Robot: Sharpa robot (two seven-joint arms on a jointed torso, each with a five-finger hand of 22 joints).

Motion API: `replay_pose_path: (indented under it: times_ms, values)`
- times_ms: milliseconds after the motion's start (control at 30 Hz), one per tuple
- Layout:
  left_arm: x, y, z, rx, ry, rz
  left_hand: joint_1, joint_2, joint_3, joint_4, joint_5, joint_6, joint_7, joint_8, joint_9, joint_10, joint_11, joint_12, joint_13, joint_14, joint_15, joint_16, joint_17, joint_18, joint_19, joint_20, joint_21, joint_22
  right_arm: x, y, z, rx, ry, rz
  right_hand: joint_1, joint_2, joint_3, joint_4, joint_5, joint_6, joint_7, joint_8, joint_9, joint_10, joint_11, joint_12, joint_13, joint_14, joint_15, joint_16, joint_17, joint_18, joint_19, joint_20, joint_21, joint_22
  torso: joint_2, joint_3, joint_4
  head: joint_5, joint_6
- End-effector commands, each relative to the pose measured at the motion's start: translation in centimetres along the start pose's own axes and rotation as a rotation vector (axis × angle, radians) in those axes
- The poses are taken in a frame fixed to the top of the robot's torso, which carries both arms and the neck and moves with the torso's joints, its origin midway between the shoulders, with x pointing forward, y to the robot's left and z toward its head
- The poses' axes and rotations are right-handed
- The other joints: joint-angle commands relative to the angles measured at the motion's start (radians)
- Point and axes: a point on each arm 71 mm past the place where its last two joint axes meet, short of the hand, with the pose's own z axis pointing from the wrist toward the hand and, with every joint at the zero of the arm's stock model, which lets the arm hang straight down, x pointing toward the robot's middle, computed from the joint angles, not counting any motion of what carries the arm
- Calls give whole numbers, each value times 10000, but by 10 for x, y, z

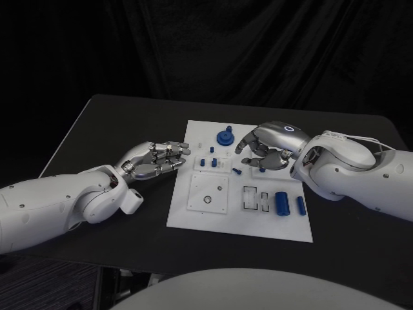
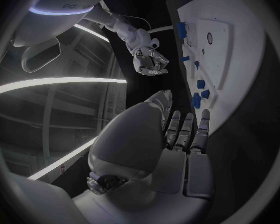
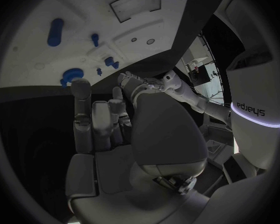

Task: Assemble the parts on the task board

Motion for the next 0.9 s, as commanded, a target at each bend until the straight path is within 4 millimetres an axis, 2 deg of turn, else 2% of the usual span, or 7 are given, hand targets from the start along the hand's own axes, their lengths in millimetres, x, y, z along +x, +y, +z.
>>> replay_pose_path:
  times_ms: [33, 67, 100, 167, 267, 433, 900]
  values:
    - [1, -1, 0, 144, -23, -81, -7, 85, 49, -14, -14, -62, 15, 56, -11, -45, -4, 58, -1, -2, 37, 60, 11, -139, 92, -5, 63, 8, -5, -13, 0, 945, -207, -567, -89, -30, -108, 77, -65, 40, -14, -126, -79, 1327, 0, 866, 1900, 527, -5, 518, 1070, -202, 391, -8, 1051, 1119, -10, -18, 19, -8, 2]
    - [1, -1, 0, 143, -20, -83, -9, 87, 52, -13, -11, -60, 18, 59, -11, -45, 1, 63, -1, 2, 37, 65, 12, -138, 104, -5, 67, 5, -5, -15, 0, 1028, -170, -602, -105, -20, -131, 102, -64, 53, -8, -152, -98, 1636, 8, 997, 2300, 649, -16, 619, 1318, -244, 476, -2, 1316, 1169, -12, -20, 19, -7, 2]
    - [1, -1, 0, 142, -16, -86, -10, 88, 52, -13, -9, -60, 19, 59, -11, -45, 2, 64, -1, 3, 38, 66, 12, -138, 108, -6, 68, 4, -5, -17, 1, 1133, -101, -645, -161, -25, -260, 182, -35, 83, -5, -268, -196, 2790, 16, 1386, 3721, 1160, 3, 1001, 2327, -389, 808, -8, 2345, 1360, -8, -18, 18, -6, 2]
    - [1, -1, 0, 141, -5, -93, -11, 89, 53, -13, -8, -59, 22, 60, -11, -42, 3, 74, 0, 7, 40, 71, 12, -138, 103, -6, 67, -15, -5, -21, 2, 1329, 82, -725, -188, -18, -351, 233, 25, 48, 12, -380, -292, 3314, 62, 1498, 4337, 1430, 10, 1176, 2860, -479, 979, 4, 2950, 1473, -17, -21, 16, 9, 2]
    - [2, -1, 1, 144, 11, -100, -12, 89, 53, -13, -8, -59, 22, 60, -11, -43, 4, 72, 0, 12, 41, 77, 13, -138, 97, -6, 66, -28, -4, -23, 5, 1498, 254, -816, -214, -13, -467, 277, 159, 84, 27, -459, -394, 3458, 77, 1525, 4507, 1489, 27, 1215, 2980, -509, 1021, 22, 3244, 1512, -25, -20, 24, 6, 2]
    - [2, -1, 2, 152, 62, -124, -22, 102, 61, -5, 12, -61, 31, 62, -12, -49, 19, 73, -2, 17, 58, 85, 13, -142, 103, -5, 64, -54, 1, -23, 12, 1835, 514, -1189, -566, 33, -852, 536, 198, 775, -197, -276, -401, 3761, -126, 1566, 4843, 1751, -149, 1360, 3479, -698, 1480, -94, 4530, 1776, -1, -5, 46, -54, 2]
    - [3, 0, 3, 149, 133, -162, -38, 129, 81, 8, 55, -77, 44, 59, -16, -72, 46, 67, -6, 15, 85, 95, 11, -155, 101, -5, 54, -102, 34, -15, 19, 2240, 1133, -1395, -1191, 142, -1676, 996, 143, 1195, -388, -137, -158, 3761, -299, 1566, 4843, 1751, -302, 1360, 3479, -610, 1255, -244, 4313, 1653, 27, 3, 12, -66, 2]
